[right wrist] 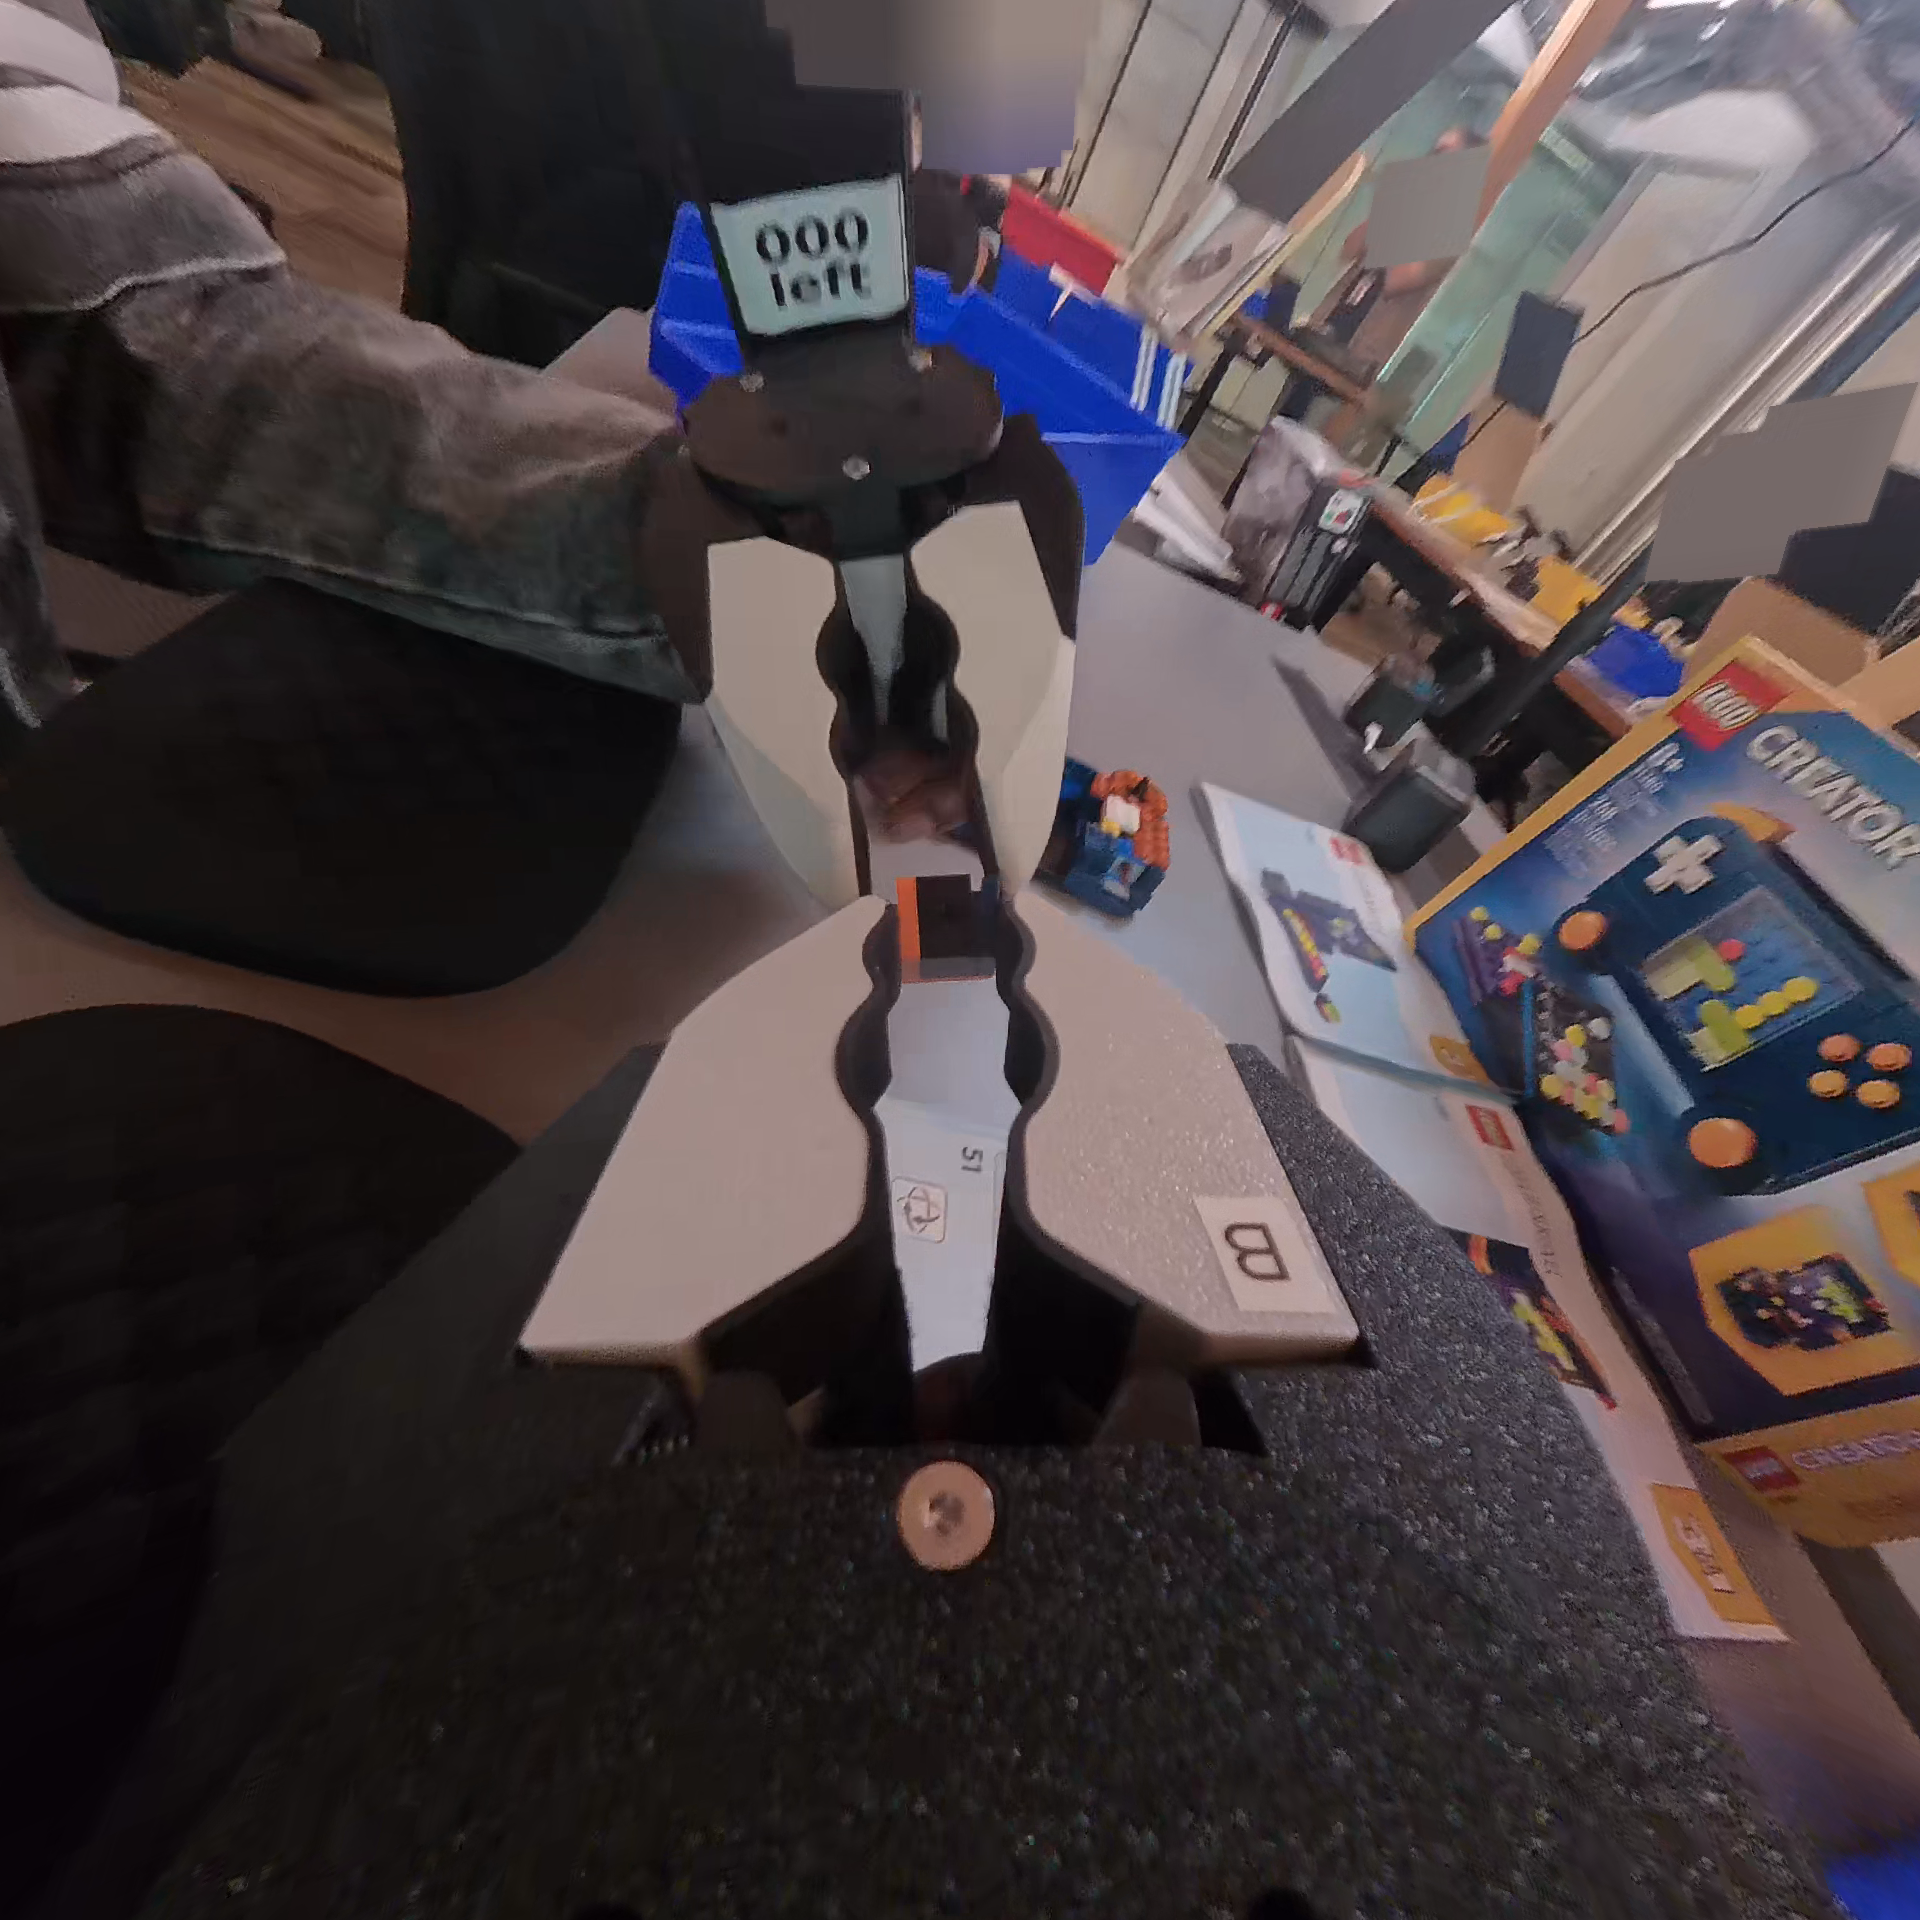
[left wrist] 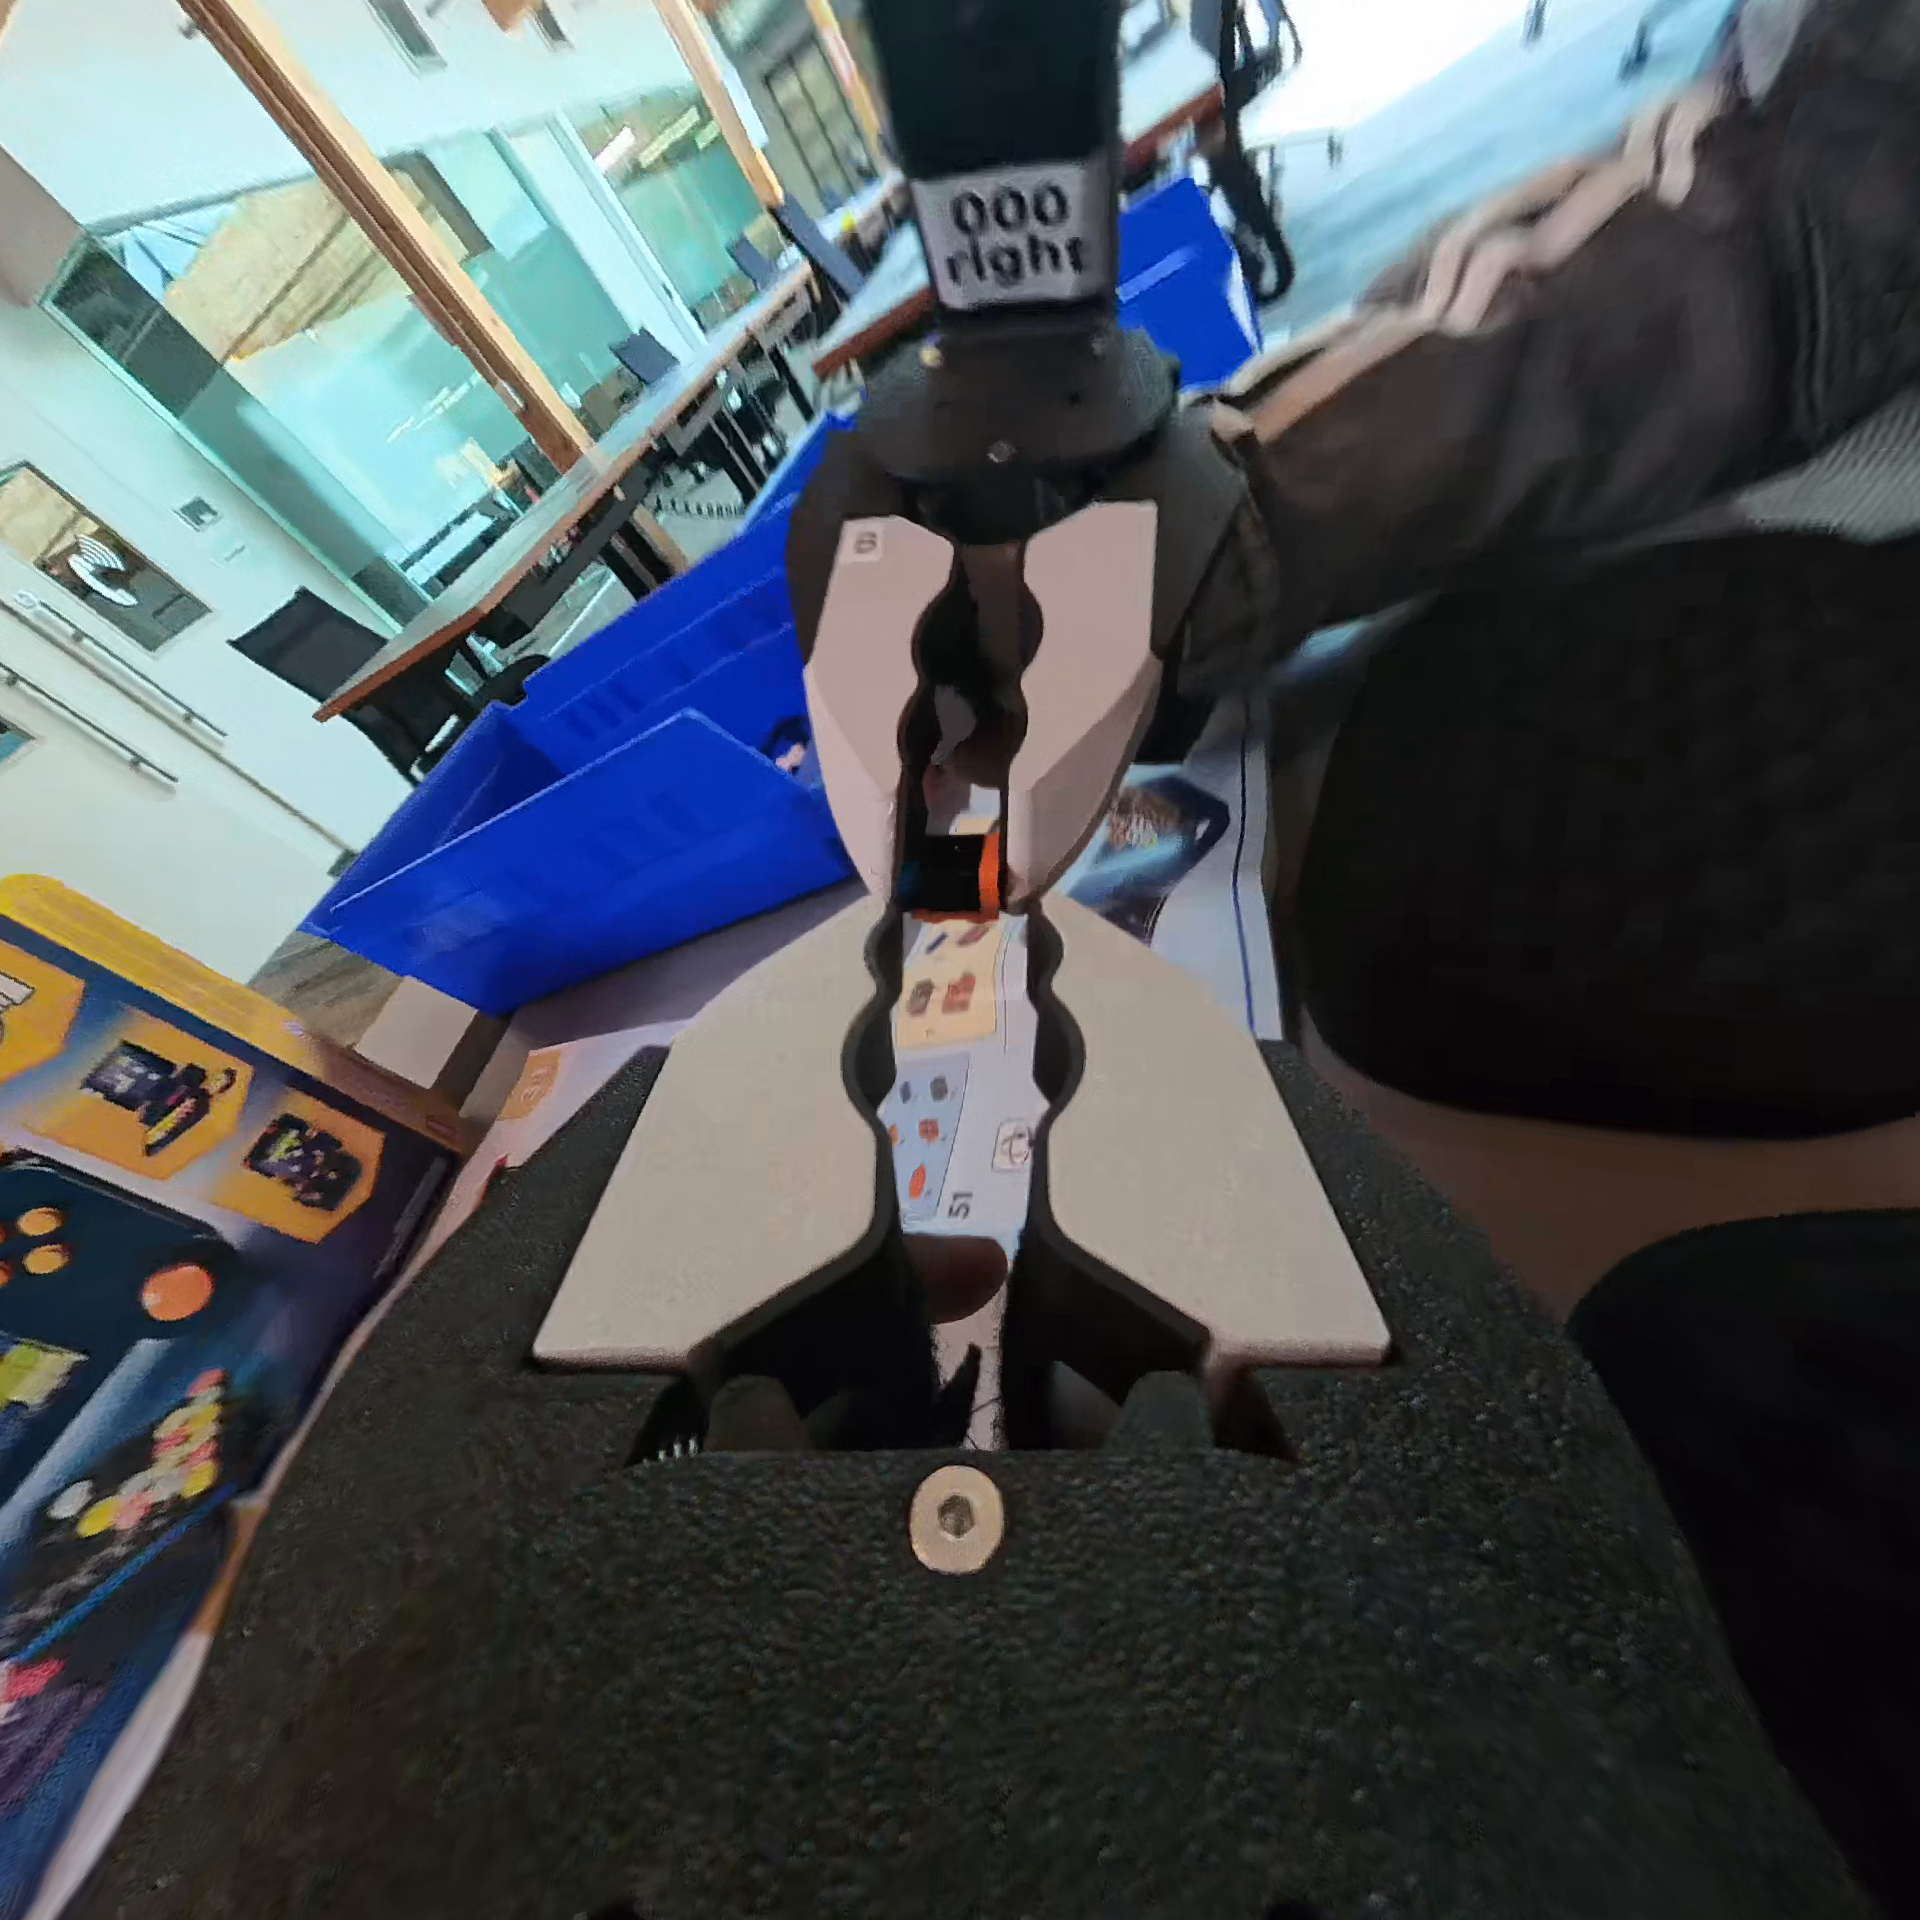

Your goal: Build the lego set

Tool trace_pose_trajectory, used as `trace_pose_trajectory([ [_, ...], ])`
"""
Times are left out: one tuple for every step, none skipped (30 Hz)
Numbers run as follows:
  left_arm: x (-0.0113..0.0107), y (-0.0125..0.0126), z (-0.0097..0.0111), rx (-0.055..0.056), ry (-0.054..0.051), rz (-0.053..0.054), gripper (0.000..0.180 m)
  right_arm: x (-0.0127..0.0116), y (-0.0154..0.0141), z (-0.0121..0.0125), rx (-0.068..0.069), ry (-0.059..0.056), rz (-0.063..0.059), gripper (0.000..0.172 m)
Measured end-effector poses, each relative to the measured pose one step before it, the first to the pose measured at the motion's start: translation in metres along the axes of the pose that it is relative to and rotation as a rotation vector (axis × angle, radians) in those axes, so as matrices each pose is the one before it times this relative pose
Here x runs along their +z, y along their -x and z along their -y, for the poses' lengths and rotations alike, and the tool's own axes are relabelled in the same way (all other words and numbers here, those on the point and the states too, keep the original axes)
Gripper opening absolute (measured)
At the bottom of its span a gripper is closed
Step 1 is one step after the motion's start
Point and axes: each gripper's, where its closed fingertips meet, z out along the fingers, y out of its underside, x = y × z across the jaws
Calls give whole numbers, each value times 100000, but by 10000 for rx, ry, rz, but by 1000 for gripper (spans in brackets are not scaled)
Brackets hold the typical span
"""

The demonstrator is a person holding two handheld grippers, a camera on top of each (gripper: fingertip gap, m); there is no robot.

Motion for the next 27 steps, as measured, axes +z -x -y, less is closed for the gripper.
trace_pose_trajectory([
  [-115,44,272,-360,-281,-120,19,-129,-144,249,-86,-86,-136,17],
  [-32,69,267,-267,-234,-84,17,-68,-101,162,-84,-2,-93,17],
  [-21,126,211,-97,-181,60,19,-57,-28,283,-86,-85,-53,17],
  [51,56,196,44,-164,117,24,-37,117,218,-98,-63,29,17],
  [-48,160,52,105,-32,116,28,1,41,51,-34,46,12,17],
  [-61,140,50,120,13,103,31,24,7,-77,-10,108,-2,17],
  [-24,-102,180,117,-89,-60,34,67,134,-137,-42,114,72,17],
  [24,-221,237,65,-142,-94,37,107,131,-48,-41,46,32,17],
  [92,-210,-3,32,24,-89,39,140,138,8,1,-3,29,17],
  [159,-218,-415,96,264,-110,38,151,238,23,18,4,99,17],
  [235,-262,-482,165,307,-110,37,140,125,11,5,19,25,17],
  [219,-140,-365,148,213,-15,37,93,144,89,14,-27,48,17],
  [175,-113,-169,98,102,19,37,50,120,14,42,4,59,17],
  [4,61,-22,28,-2,-17,36,-13,21,21,15,-30,22,17],
  [-65,-43,142,-53,-74,-47,35,-35,17,164,39,-125,16,17],
  [-78,-26,206,-55,-93,-38,34,-36,-4,212,72,-141,10,17],
  [-62,82,198,-24,-79,18,33,-39,-64,183,74,-113,-24,17],
  [6,92,81,-29,-58,40,33,-32,-79,112,37,-69,-33,17],
  [6,-5,11,-26,-8,10,33,-21,-34,-1,17,0,-4,17],
  [-25,-49,-15,55,5,21,32,-2,-25,-7,33,-8,-10,17],
  [-33,68,26,46,-17,44,32,21,-77,73,68,-67,-45,17],
  [-69,176,52,6,-17,84,31,8,-167,127,143,-108,-92,17],
  [-134,180,175,-28,-71,123,30,-13,-213,235,180,-165,-119,17],
  [-231,236,222,-38,-91,128,28,-30,-202,277,156,-185,-124,17],
  [-346,76,91,40,-55,173,19,-117,-417,296,151,-180,-282,17],
  [-286,-3,481,-220,-75,-149,0,-219,-756,201,24,-112,-474,17],
  [200,-255,366,-287,-337,-317,0,-153,79,52,-76,0,111,17],
])
